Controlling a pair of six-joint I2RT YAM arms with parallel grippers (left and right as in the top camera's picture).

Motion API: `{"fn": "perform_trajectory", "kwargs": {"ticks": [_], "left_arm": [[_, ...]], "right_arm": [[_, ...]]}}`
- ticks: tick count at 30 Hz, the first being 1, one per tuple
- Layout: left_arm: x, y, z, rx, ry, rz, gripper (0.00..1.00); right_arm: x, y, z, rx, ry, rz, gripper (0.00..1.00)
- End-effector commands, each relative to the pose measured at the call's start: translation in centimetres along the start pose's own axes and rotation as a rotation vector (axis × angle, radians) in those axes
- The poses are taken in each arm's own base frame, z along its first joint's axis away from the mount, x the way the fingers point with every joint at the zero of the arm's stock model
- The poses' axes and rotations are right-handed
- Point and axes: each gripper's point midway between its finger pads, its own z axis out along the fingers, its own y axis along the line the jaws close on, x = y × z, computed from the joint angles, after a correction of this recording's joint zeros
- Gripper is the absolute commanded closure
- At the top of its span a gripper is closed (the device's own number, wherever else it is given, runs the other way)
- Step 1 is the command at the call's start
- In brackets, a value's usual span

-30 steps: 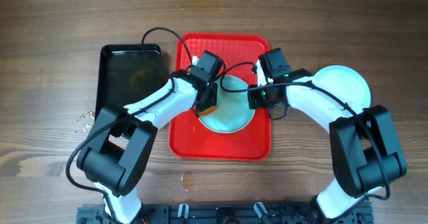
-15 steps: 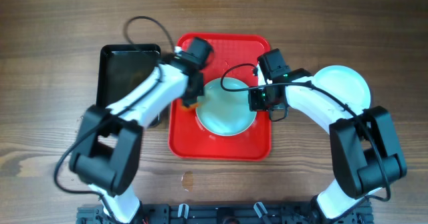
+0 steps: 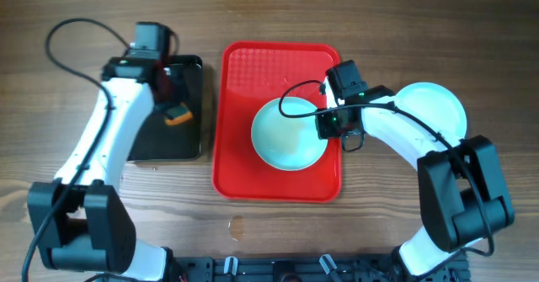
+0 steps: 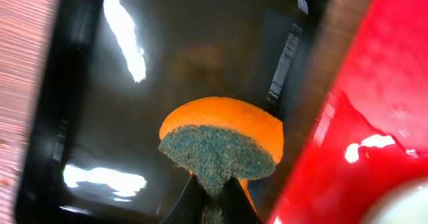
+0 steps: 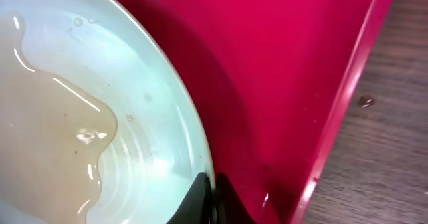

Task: Clean dirty plates on tray and stack at the side
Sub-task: 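Return the sponge to the black tray with the left gripper, then lift the plate by its rim with the right gripper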

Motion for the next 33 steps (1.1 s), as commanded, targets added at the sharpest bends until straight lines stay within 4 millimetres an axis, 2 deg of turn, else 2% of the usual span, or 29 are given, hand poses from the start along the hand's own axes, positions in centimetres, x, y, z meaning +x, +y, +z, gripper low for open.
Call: {"fn": "perform_trajectory", "kwargs": {"ticks": [1,5,8,13,15,18,19,20,21,27,33], "left_arm": [[0.8,2.6,2.5,-0.021,0.033,-0.020,0.96],[2.5,3.2,4.9,-0.009,0.043,-0.002,0.96],[3.7,3.5,6.4,-0.009,0.040,0.000,0.96],[4.7,3.8,7.0,-0.014,0.055,0.002,0.87],[4.7,3.8,7.0,-0.014,0.055,0.002,0.67],[4.7,3.8,7.0,-0.014,0.055,0.002,0.57],[4.7,3.8,7.0,-0.014,0.056,0.001,0.49],[4.8,3.8,7.0,-0.014,0.057,0.002,0.20],[4.8,3.8,7.0,-0.015,0.058,0.002,0.00],[4.8,3.8,7.0,-0.015,0.058,0.002,0.00],[4.8,3.8,7.0,-0.015,0.058,0.002,0.00]], "right_arm": [[-3.1,-0.2,-3.9,0.085,-0.149,-0.077,0.96],[-4.0,0.2,-7.1,0.227,-0.256,-0.161,0.95],[-4.7,0.5,-10.4,0.395,-0.369,-0.213,0.96],[-5.0,2.1,-16.2,0.682,-0.571,-0.309,0.96],[-4.9,3.5,-18.1,0.776,-0.645,-0.346,0.96],[-4.3,5.0,-18.8,0.810,-0.679,-0.392,0.96],[-4.2,5.5,-18.8,0.809,-0.688,-0.405,0.96],[-4.1,5.8,-19.0,0.814,-0.696,-0.412,0.96],[-3.9,6.1,-19.1,0.819,-0.705,-0.418,0.96],[-3.7,6.5,-20.0,0.864,-0.738,-0.426,0.95],[-3.7,6.6,-20.1,0.875,-0.733,-0.447,0.96]]}}
